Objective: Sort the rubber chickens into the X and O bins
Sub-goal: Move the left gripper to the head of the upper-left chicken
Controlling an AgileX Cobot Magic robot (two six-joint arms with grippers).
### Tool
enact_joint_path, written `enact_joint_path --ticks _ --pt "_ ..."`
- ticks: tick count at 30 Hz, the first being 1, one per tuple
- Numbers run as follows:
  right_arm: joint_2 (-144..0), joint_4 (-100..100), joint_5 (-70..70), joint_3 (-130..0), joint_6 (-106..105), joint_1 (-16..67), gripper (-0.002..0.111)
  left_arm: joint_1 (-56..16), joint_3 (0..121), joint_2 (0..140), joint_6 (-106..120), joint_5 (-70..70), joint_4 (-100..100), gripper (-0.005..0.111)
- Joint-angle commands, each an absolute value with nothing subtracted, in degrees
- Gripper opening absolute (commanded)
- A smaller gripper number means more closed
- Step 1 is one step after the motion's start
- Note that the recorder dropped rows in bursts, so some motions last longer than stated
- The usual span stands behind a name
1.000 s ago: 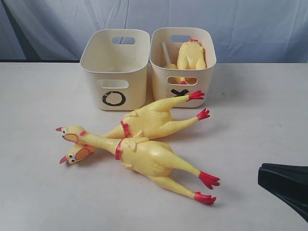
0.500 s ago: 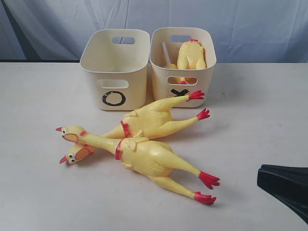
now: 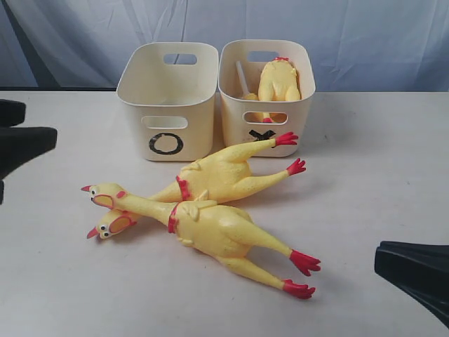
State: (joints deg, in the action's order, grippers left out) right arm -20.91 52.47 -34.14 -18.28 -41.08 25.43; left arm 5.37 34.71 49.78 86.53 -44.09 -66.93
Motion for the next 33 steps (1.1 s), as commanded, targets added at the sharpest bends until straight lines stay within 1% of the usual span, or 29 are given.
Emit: enact_joint_path --ticks 1,4,10,15,21,28,33 --pt "-20.6 52.9 -34.0 -18.0 -41.3 25.1 -0.001 2.2 35.1 54.5 105.4 -45.1 -67.6 0.054" --pt "-20.6 52.9 -34.0 -18.0 -41.3 25.1 -0.001 -0.7 35.1 56.5 111.4 -40.7 -64.4 0.054" --pt "-20.6 52.9 -34.1 -18.0 -41.3 25.1 -0.001 -5.2 35.1 60.5 111.4 -34.0 -51.4 0.054" --pt "-20.6 52.9 -34.1 -18.0 -41.3 25.1 -0.001 -10.6 35.1 63.6 116.4 -26.6 -49.6 0.054" --pt "-20.6 52.9 -34.1 -18.0 -41.3 25.1 -0.001 -17.3 35.1 69.9 120.5 -24.1 -49.6 0.054" --pt "-20.6 52.9 -34.1 -18.0 -41.3 25.1 -0.001 -25.1 35.1 79.0 122.0 -16.1 -49.3 0.054" --pt "-20.6 53.0 -34.1 -18.0 -41.3 25.1 -0.001 -28.2 35.1 84.0 122.0 -10.6 -47.7 0.054"
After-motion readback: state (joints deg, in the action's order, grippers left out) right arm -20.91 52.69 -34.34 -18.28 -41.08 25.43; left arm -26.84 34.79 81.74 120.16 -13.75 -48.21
